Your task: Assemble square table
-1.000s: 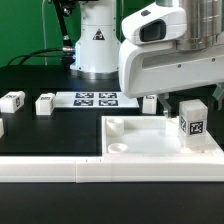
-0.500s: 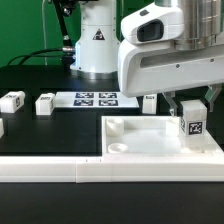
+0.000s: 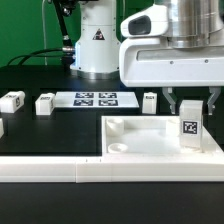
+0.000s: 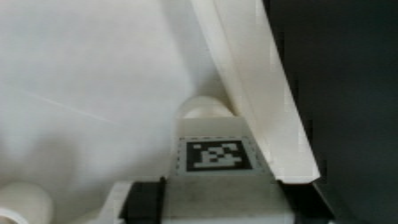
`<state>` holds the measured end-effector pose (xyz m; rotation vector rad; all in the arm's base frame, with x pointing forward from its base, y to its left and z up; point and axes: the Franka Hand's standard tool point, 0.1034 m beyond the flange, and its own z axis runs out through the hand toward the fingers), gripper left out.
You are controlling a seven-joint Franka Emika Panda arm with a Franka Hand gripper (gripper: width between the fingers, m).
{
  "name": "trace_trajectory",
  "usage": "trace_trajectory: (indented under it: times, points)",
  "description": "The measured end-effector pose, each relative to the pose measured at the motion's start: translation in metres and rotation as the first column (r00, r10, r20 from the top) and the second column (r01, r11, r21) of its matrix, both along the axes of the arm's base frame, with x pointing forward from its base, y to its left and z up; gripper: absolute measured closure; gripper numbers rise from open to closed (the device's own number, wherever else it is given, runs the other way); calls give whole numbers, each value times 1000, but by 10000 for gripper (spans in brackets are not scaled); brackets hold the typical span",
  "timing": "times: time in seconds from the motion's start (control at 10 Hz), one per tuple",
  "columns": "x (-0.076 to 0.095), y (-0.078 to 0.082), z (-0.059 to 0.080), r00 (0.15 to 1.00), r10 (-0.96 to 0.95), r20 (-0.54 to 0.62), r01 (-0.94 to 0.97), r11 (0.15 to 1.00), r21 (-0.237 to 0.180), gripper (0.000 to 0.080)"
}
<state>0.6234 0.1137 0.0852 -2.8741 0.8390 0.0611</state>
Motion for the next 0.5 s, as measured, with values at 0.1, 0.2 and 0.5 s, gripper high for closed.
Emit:
trace_trajectory:
  times: [0.1,0.2,0.5]
  points:
    - [0,1,0,994,-106,-13,106,994,-2,507]
    - [0,2,0,980,-196,-26,196,981,-6,507]
    - [1,5,0,885,-461,-68,461,887,-19,507]
